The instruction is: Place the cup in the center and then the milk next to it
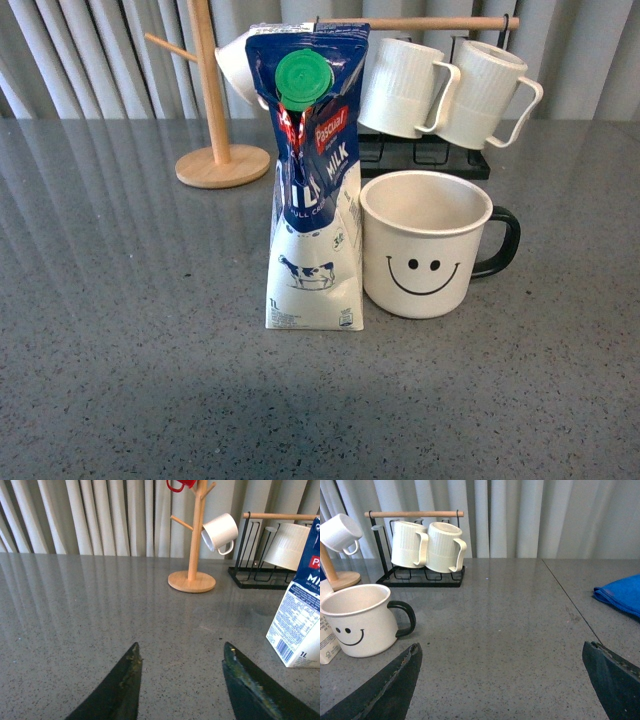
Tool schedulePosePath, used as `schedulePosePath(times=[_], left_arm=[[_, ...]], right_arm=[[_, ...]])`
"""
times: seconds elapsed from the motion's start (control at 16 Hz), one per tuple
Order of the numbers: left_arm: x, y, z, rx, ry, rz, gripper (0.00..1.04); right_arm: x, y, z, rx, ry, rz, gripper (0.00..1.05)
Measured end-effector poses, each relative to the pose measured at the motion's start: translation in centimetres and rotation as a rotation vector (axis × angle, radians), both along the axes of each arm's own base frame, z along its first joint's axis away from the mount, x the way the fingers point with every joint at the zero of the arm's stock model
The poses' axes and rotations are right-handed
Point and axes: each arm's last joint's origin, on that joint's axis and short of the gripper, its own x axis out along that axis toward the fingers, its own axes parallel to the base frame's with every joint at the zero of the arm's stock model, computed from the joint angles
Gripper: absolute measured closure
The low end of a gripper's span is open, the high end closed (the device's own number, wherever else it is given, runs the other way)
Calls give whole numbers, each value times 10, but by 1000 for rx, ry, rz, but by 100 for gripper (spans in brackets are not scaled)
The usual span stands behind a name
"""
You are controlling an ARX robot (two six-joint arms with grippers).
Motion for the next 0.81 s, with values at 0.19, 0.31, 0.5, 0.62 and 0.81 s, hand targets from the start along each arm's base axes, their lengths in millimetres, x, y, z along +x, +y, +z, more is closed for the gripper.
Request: schedulePosePath(times=[0.19,0.31,0.5,0.62,0.81], left_arm=[[0,0,0,0,0,0,15],[0,0,0,1,0,0,7],[0,0,0,1,0,0,7],[0,0,0,1,0,0,7],[0,0,0,1,0,0,7]], right_arm=[[0,0,0,0,0,0,7],[0,0,0,0,0,0,7],[0,0,0,0,0,0,7],[0,0,0,0,0,0,7],[0,0,0,0,0,0,7]])
